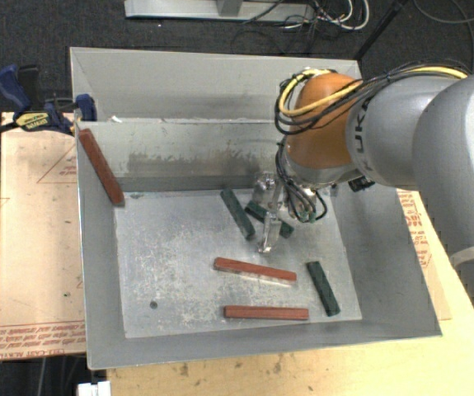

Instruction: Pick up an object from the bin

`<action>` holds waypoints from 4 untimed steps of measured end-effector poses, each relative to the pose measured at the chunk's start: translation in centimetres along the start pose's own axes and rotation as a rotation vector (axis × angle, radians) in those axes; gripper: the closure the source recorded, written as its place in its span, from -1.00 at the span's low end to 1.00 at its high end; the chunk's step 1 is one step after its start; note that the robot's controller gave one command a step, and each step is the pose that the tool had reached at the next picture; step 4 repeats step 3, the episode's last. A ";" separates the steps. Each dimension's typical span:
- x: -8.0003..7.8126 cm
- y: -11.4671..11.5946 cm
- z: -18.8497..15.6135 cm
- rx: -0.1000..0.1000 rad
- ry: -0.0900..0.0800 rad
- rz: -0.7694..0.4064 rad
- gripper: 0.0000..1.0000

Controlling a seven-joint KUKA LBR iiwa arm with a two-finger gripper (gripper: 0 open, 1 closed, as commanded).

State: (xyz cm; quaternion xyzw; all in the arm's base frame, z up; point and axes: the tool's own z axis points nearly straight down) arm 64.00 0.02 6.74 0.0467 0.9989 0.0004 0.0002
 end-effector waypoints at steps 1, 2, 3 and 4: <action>-0.1 0.0 -0.4 -0.001 -0.003 0.000 1.00; -0.1 0.0 -0.4 -0.001 -0.003 0.000 1.00; 1.1 0.3 -18.5 -0.001 -0.011 0.021 1.00; 1.1 0.3 -18.5 -0.001 -0.011 0.021 1.00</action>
Offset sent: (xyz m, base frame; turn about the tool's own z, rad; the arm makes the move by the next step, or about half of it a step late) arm 0.0000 0.0000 0.0000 0.0000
